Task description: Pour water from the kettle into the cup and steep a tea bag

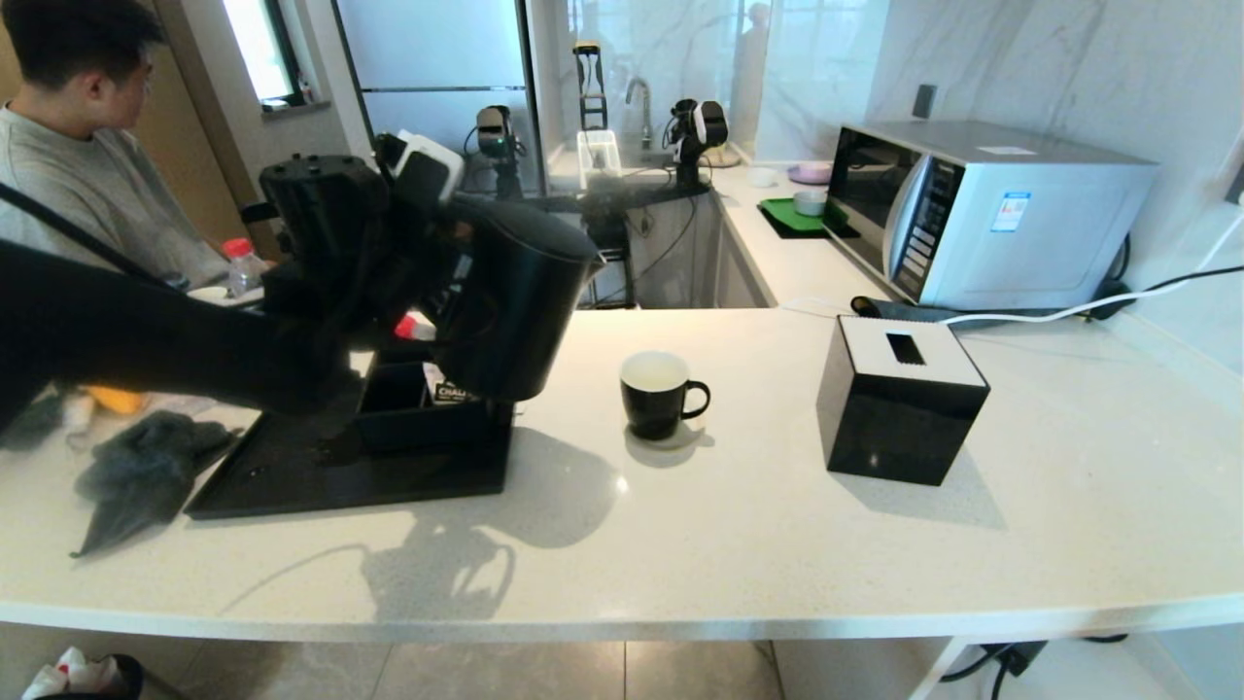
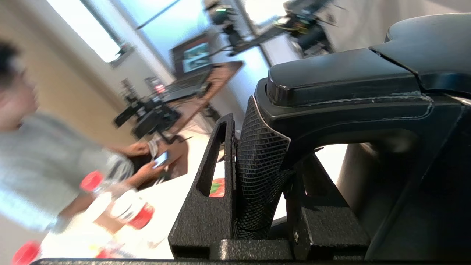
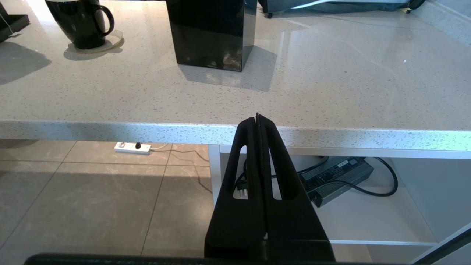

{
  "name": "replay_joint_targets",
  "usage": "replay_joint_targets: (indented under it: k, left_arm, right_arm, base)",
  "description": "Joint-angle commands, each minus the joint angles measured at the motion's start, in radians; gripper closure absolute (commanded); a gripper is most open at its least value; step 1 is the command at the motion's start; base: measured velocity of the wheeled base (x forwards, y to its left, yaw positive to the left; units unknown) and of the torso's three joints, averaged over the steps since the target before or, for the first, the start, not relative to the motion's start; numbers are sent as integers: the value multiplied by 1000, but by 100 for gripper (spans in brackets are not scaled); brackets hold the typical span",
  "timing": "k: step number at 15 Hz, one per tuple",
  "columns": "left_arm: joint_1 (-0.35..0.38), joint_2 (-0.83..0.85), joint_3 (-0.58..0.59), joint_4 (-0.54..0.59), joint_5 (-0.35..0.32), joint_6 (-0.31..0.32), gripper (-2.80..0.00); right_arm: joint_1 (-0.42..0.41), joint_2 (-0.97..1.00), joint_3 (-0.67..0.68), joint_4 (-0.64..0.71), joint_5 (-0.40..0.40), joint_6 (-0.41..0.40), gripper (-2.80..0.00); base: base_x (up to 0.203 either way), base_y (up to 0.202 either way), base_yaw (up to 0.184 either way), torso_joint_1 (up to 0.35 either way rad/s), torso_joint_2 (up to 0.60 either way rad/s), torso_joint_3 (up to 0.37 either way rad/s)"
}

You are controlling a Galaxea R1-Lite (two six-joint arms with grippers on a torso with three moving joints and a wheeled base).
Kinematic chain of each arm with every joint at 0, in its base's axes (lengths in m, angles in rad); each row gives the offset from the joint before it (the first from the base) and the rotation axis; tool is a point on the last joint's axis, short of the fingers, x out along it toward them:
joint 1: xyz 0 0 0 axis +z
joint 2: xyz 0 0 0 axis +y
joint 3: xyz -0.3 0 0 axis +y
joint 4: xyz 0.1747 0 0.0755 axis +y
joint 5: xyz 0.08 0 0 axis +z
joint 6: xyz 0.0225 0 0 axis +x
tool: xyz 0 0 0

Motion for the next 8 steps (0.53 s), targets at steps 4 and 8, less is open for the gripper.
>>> replay_joint_targets:
  k: [4,8]
  left_arm:
    - [82,-110,60,-5,39,-101,0]
    - [164,-224,204,-8,39,-163,0]
  right_arm:
    - [0,1,0,0,1,0,0]
    - [0,1,0,0,1,0,0]
  base:
    - [0,0,0,0,0,0]
    - [0,0,0,0,0,0]
